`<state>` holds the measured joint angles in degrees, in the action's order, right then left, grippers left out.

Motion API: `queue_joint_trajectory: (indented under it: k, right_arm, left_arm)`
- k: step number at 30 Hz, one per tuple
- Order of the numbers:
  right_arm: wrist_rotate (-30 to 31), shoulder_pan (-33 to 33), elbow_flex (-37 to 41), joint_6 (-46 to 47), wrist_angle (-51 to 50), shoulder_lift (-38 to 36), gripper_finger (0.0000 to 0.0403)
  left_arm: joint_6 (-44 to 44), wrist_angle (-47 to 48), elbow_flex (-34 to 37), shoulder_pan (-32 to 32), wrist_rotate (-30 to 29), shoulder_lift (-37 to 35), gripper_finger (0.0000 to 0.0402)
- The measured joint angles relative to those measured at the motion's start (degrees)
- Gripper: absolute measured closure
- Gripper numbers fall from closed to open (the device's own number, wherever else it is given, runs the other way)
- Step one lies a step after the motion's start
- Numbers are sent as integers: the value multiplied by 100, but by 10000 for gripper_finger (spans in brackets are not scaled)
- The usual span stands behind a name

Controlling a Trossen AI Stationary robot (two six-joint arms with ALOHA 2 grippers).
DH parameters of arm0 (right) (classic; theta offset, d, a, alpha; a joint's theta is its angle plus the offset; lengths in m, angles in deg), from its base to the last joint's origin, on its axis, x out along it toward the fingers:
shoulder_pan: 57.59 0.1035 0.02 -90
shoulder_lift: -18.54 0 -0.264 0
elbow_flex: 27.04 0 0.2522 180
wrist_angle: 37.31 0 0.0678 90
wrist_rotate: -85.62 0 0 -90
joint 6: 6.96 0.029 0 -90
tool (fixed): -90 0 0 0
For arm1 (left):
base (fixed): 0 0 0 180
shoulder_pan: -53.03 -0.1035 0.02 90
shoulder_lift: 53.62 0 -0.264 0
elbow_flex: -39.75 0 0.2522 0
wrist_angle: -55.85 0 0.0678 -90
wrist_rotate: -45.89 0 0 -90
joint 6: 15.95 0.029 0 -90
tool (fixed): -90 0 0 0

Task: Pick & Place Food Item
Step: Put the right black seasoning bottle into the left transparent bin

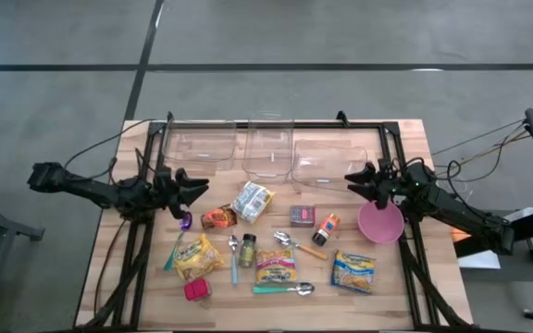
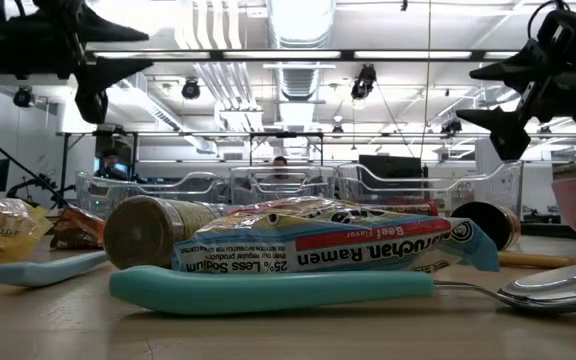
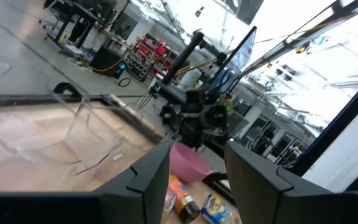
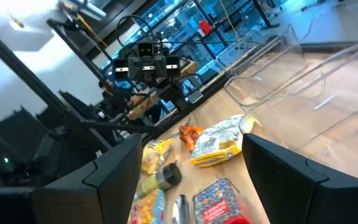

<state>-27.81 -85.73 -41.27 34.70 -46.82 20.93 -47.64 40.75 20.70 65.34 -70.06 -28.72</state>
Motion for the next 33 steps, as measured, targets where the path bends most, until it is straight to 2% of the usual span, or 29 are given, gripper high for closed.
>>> queue_joint_trajectory:
  k: [3, 7, 15, 21, 24, 27, 33]
  right_arm:
    - [143, -2, 0, 87, 208, 2, 132]
    - [277, -2, 0, -292, 691, 2, 132]
    - [414, -2, -39, -569, 853, 54, 132]
    - [411, 0, -930, -1405, 721, 594, 132]
    - [413, 0, -1663, -1965, -25, 1062, 132]
    - [411, 0, -2401, -2453, -1263, 1606, 132]
    - [387, 0, -3505, -2851, -2959, 2714, 132]
  left_arm:
    - [117, 14, -154, -4, 0, 9, 239]
    - [335, 135, -384, -4, 1, 9, 239]
    - [336, 1305, -915, -4, 2, 9, 239]
    - [336, 1370, -987, -9, 2, 9, 239]
    - [333, 1370, -987, -9, 2, 9, 239]
    - [314, 1347, -989, -9, 2, 9, 239]
    - [318, 1654, -1294, -9, 25, 4, 239]
